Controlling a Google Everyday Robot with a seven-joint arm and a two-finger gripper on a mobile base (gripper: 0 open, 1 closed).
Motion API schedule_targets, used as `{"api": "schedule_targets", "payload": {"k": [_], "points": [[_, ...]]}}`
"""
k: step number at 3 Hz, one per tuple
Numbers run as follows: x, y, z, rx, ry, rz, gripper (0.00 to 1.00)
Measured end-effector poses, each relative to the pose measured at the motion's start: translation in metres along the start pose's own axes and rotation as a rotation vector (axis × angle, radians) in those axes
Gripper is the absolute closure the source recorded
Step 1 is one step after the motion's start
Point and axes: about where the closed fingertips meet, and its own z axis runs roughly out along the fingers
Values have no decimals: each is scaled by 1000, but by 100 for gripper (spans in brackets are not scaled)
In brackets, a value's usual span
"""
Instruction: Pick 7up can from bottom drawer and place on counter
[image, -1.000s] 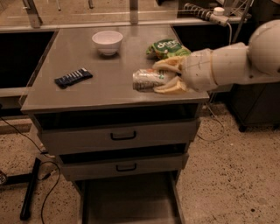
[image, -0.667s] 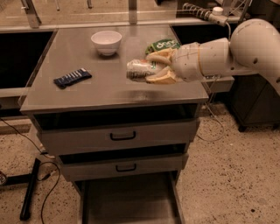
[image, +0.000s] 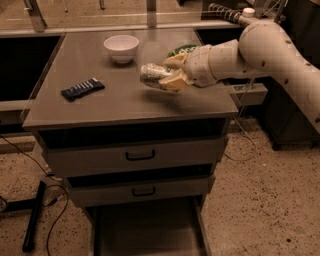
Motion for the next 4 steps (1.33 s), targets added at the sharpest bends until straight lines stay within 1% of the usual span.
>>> {"api": "schedule_targets", "payload": {"k": [1,2,3,4], "points": [[2,-4,21,-36,22,64,100],[-2,-3,48,-80,15,99,100],[-4,-3,50,-83,13,99,82],[-4,-3,50,-83,13,99,59]]}}
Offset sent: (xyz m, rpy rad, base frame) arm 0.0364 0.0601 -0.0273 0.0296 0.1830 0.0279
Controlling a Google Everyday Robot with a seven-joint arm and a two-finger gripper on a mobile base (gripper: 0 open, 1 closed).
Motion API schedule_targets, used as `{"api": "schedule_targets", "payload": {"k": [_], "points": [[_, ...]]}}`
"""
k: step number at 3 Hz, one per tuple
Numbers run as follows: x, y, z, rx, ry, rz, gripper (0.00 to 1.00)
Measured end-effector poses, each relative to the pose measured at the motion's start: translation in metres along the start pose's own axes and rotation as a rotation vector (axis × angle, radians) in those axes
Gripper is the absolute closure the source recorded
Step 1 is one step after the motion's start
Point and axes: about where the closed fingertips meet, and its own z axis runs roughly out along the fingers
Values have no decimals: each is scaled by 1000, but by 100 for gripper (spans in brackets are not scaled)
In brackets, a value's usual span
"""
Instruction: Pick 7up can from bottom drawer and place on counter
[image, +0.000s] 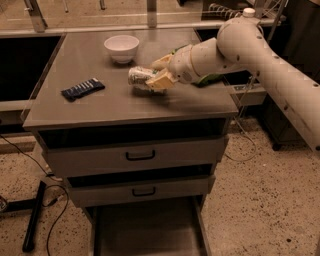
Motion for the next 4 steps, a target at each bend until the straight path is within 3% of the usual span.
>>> {"api": "schedule_targets", "payload": {"k": [2,3,4], "points": [[0,0,0,0,0,0,13],[0,0,0,0,0,0,0],[0,0,0,0,0,0,0]]}}
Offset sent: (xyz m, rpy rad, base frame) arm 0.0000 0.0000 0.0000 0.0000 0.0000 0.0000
